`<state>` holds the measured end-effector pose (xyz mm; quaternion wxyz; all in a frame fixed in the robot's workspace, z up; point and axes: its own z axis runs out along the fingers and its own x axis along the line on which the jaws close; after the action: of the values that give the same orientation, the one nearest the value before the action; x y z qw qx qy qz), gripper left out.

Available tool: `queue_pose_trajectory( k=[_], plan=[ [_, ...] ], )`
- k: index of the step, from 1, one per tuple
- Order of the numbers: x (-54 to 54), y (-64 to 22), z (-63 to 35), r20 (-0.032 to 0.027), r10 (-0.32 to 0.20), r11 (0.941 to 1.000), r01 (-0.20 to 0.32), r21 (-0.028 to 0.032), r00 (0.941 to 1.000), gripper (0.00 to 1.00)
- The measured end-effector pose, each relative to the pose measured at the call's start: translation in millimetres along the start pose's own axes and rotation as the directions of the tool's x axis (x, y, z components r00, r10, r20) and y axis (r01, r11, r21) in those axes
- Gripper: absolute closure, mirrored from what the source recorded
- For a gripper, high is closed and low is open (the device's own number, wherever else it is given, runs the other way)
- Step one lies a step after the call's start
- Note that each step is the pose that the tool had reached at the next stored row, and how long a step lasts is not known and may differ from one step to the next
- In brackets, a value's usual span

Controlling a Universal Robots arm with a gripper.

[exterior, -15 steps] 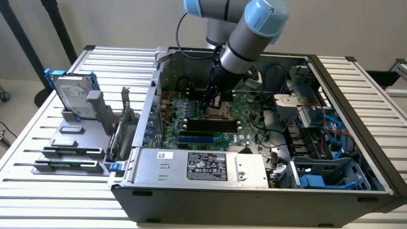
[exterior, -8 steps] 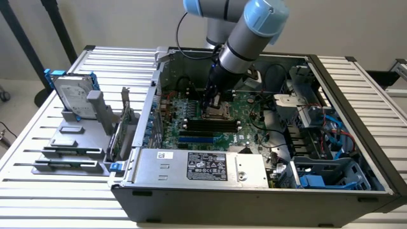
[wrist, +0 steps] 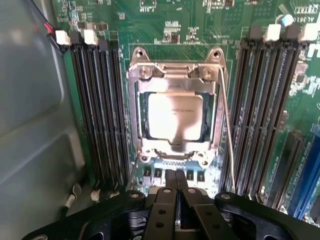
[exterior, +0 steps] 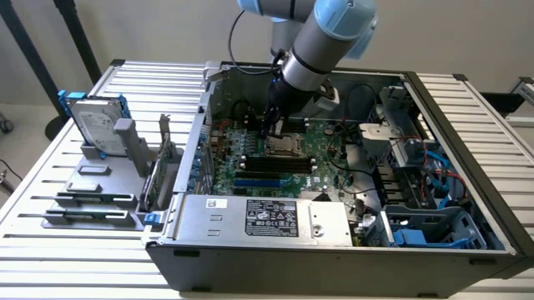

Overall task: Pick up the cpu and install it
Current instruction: 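Close the cpu cover, then install the first cpu locking lever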

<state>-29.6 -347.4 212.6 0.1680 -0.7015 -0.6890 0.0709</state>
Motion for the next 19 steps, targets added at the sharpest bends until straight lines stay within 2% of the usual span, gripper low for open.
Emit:
queue_pose_trajectory(
  k=[6,19],
  plan=[
    [-2.0,-9.4,-4.6,-0.0035,-0.001,1.0,0.001,0.0001,1.0,0.89],
    [-2.0,-9.5,-4.6,-0.0035,-0.001,1.0,0.001,0.0002,1.0,0.89]
  ],
)
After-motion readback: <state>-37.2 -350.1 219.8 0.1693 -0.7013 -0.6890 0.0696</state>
